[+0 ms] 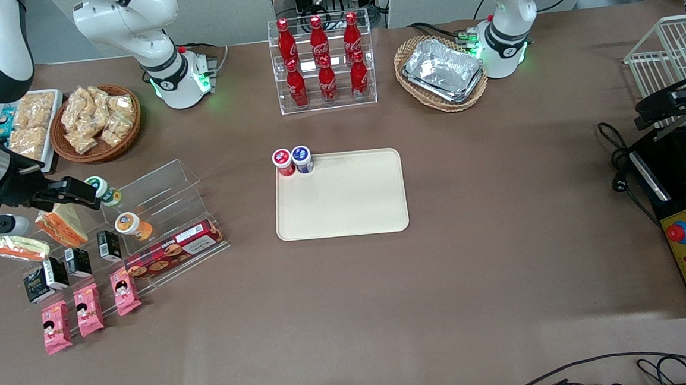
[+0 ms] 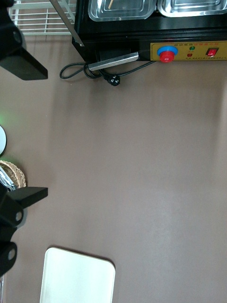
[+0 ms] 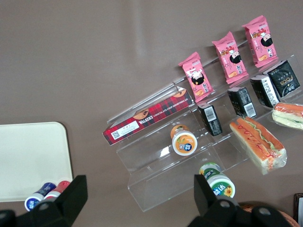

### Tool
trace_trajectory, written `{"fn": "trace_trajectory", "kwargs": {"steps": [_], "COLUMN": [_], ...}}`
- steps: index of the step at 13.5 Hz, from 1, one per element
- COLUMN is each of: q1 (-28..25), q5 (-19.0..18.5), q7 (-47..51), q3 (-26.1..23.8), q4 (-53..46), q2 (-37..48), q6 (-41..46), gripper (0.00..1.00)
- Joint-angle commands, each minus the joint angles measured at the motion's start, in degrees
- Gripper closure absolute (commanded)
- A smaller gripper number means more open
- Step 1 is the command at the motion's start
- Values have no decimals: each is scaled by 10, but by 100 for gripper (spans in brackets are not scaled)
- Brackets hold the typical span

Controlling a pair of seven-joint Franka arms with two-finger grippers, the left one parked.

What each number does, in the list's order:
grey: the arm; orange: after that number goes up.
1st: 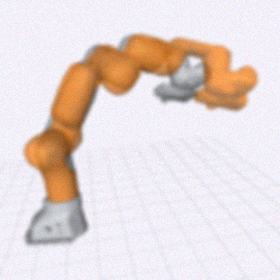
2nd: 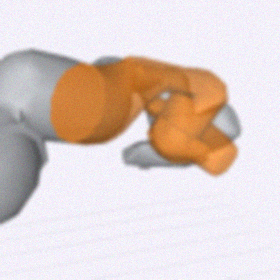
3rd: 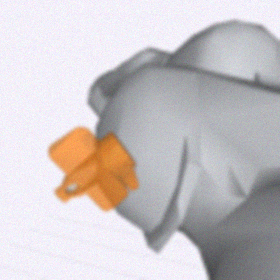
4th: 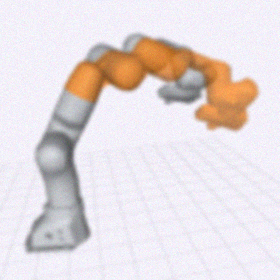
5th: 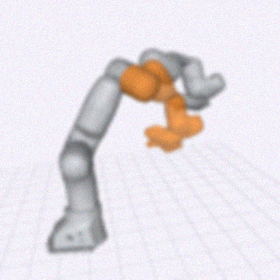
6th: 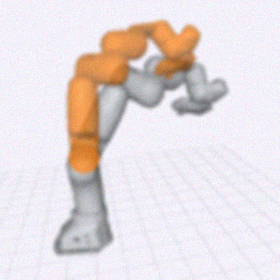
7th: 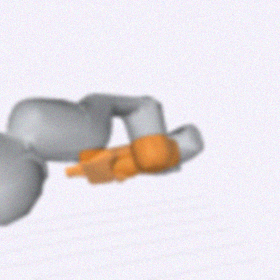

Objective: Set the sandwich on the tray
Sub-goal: 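Move the right gripper down over the wrapped sandwiches in the acrylic rack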

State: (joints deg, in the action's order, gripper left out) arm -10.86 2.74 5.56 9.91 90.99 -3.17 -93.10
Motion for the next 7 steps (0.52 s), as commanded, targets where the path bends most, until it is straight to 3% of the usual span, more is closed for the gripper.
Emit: {"fn": "trace_trajectory", "kwargs": {"steps": [1,7], "q1": [3,0], "q5": [-8,-13], "q7": [5,9], "q3": [0,0], "q4": [-6,-6], "q2": [-3,-4], "q6": [-2,4], "gripper": [0,0]}}
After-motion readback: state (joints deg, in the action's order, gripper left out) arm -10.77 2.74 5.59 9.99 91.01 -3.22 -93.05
